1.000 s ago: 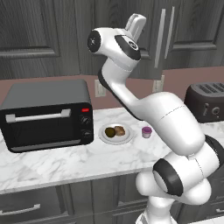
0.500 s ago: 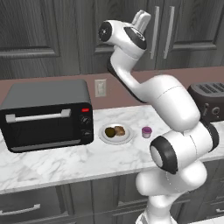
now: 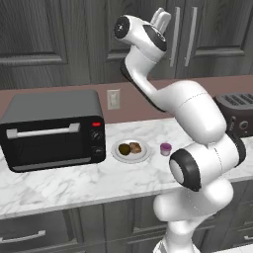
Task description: Pick the avocado and bread from the counter and place them on the plate. Then pick the jam from the cabinet and place it next to the plate. Lastly close the cabinet door.
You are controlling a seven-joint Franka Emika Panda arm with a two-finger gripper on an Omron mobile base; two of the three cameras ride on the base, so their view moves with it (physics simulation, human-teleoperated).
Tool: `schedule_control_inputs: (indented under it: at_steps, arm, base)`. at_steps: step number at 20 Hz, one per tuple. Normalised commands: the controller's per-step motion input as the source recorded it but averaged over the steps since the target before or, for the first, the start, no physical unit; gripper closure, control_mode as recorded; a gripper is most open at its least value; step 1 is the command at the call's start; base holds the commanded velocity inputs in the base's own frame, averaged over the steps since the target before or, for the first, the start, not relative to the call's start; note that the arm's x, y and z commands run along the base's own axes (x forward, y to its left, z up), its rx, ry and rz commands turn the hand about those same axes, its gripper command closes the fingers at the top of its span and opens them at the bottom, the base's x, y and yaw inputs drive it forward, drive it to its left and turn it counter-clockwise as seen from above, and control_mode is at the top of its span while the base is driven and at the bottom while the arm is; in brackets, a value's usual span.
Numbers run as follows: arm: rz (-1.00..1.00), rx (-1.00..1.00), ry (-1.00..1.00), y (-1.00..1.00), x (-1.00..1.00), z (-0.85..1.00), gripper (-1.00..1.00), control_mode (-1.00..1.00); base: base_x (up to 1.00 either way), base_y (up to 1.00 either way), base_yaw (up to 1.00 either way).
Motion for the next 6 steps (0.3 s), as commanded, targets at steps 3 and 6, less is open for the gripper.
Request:
schedule_control_inputs:
  at_steps: [3,6]
  arm:
    - [0.0,0.03,0.0,-0.57,0.74,0.0,-1.0,-1.0]
    - [0.0,0.03,0.0,-0.61,0.78,0.0,-1.0,-1.0]
  base:
    - [0.0,0.0,0.0]
    - [0.0,0.0,0.0]
